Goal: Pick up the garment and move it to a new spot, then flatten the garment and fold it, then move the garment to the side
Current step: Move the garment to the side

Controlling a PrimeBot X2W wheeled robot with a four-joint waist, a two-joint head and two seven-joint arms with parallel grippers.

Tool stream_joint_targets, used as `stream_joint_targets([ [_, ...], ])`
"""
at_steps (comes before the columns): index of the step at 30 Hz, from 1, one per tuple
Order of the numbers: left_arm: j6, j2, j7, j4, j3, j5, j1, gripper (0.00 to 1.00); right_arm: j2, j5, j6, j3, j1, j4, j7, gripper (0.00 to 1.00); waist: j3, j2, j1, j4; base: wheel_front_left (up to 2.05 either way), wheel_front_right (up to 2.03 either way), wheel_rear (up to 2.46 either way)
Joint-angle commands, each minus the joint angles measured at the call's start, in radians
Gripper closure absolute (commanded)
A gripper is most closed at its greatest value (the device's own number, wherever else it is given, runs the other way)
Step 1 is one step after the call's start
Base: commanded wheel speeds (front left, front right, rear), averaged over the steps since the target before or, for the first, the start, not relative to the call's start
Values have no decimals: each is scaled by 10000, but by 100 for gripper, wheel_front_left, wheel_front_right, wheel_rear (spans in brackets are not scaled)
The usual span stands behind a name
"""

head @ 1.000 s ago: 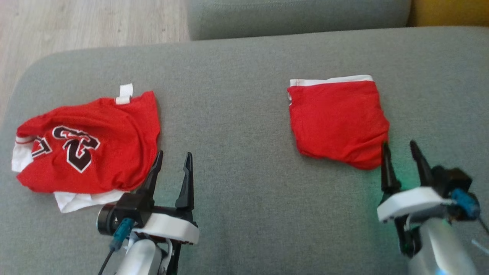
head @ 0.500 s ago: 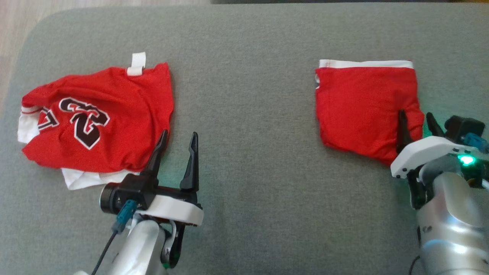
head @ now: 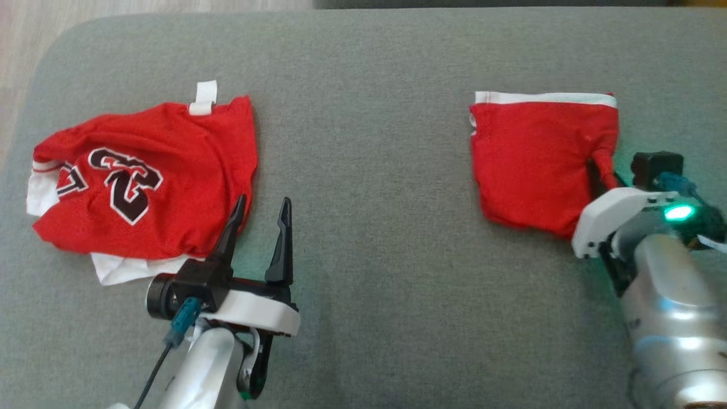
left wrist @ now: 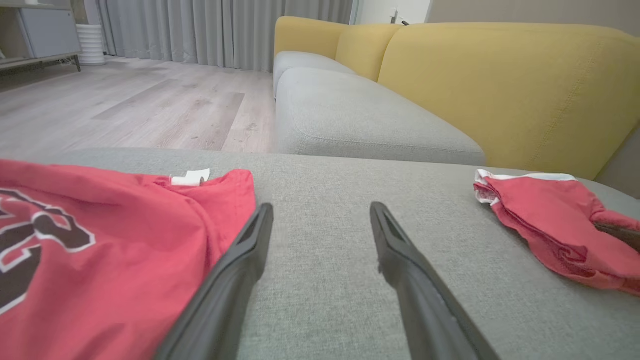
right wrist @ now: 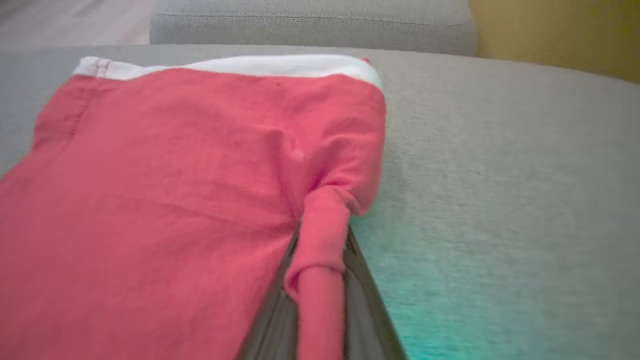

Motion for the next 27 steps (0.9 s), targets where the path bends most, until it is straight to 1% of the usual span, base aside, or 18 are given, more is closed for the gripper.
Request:
stream_joint_targets([
  [1, 28, 53, -82, -301, 423, -34, -320, 0, -491, -189, -19, 357, -182, -193, -64, 100, -86, 0, 0, -104, 0, 0, 0],
  [4, 24, 53, -82, -341, 437, -42, -310, 0, -1525, -555, -19, 732, -209, -239, 63, 100, -104, 0, 0, -162, 0, 0, 0],
  [7, 25, 53, -82, -410, 420, -56, -352, 0, -2714, -809, -19, 965, -225, -244, 252, 100, 18, 0, 0, -158, 0, 0, 0],
  [10, 7, 53, -82, -486, 398, -68, -421, 0, -3878, -1043, -19, 892, -260, -239, 383, 100, 216, 0, 0, -90, 0, 0, 0],
  [13, -11, 53, -82, -515, 410, -70, -481, 0, -4677, -1291, -19, 684, -273, -239, 473, 100, 424, 0, 0, 11, 0, 0, 0],
  [16, -38, 53, -82, -504, 426, -49, -536, 0, -5014, -1543, -19, 404, -276, -384, 601, 100, 589, 0, 0, 97, 0, 0, 0],
  [19, -56, 53, -82, -495, 439, -39, -574, 0, -5097, -1641, -19, 136, -263, -448, 699, 100, 670, 0, 0, 144, 0, 0, 0],
  [27, -89, 53, -82, -440, 489, 9, -619, 0, -4915, -2074, -19, -611, -144, -706, 883, 100, 719, 0, 0, 175, 0, 0, 0],
])
